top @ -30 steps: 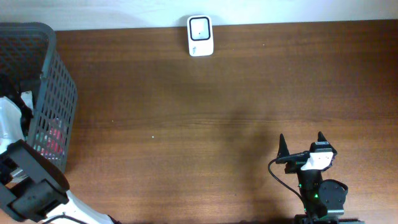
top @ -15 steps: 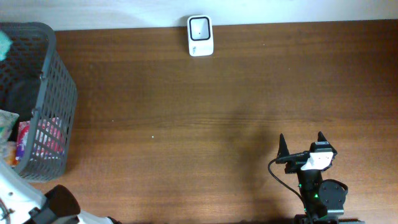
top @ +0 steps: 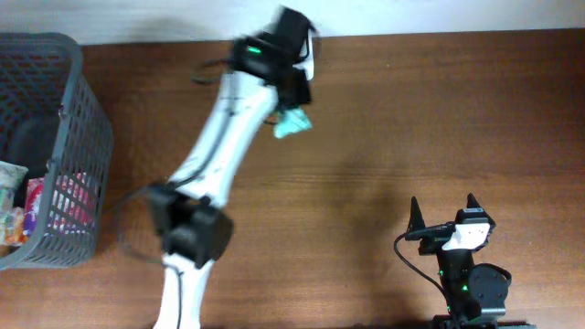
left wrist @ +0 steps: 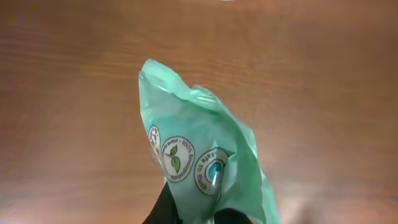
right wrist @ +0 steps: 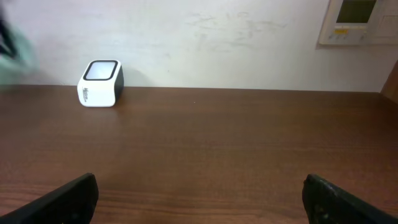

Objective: Scan the item barcode
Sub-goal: 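Place the green pack on the table center with the left gripper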

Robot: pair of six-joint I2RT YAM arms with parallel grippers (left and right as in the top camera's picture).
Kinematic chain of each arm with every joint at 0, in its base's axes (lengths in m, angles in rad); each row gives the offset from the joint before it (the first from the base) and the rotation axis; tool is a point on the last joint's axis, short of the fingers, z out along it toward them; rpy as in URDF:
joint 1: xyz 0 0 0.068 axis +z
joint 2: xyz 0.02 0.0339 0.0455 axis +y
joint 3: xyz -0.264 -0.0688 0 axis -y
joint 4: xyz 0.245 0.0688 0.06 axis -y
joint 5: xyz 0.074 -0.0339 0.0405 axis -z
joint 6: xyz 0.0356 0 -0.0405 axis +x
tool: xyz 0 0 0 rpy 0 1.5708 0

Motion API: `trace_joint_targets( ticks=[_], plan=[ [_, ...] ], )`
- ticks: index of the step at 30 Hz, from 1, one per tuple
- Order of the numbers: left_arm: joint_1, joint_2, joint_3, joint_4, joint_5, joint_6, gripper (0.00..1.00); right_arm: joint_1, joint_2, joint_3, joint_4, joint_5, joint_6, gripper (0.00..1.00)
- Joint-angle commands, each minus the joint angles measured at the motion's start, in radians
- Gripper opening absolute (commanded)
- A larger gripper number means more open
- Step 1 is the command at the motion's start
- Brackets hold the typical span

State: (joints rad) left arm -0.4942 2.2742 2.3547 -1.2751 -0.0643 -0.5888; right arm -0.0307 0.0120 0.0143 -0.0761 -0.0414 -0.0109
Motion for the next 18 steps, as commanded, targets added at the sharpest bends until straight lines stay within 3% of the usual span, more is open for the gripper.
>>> trace_joint_targets(
  ticks=[1, 2, 5, 7, 9, 12, 14, 18],
  plan=[
    [-0.066, 0.172, 0.002, 0.059, -0.038, -0.033, 0.02, 0.005, -0.006, -0.009, -0.002, 0.009, 0.003, 0.99],
    [-0.077, 0.208, 0.002, 0.072, -0.037, -0.033, 0.09, 0.005, -0.006, -0.009, -0.002, 0.009, 0.003, 0.99],
    [-0.103, 0.246, 0.002, 0.078, -0.038, -0.032, 0.45, 0.005, -0.006, -0.009, -0.003, 0.009, 0.003, 0.99],
    [-0.1, 0.242, 0.027, 0.08, -0.034, -0.01, 0.9, 0.005, -0.006, -0.009, -0.003, 0.009, 0.003, 0.99],
    [-0.065, 0.208, 0.179, -0.026, -0.031, 0.056, 0.9, 0.005, -0.006, -0.009, -0.002, 0.009, 0.003, 0.99],
    [0.043, 0.101, 0.518, -0.237, -0.029, 0.056, 0.89, 0.005, -0.006, -0.009, -0.003, 0.009, 0.003, 0.99],
    [0.143, 0.006, 0.721, -0.352, -0.031, 0.072, 0.94, 0.005, -0.006, -0.009, -0.003, 0.009, 0.003, 0.99],
    [0.38, -0.157, 0.782, -0.413, -0.056, 0.207, 0.99, 0.005, -0.006, -0.009, -0.003, 0.009, 0.003, 0.99]
  ],
)
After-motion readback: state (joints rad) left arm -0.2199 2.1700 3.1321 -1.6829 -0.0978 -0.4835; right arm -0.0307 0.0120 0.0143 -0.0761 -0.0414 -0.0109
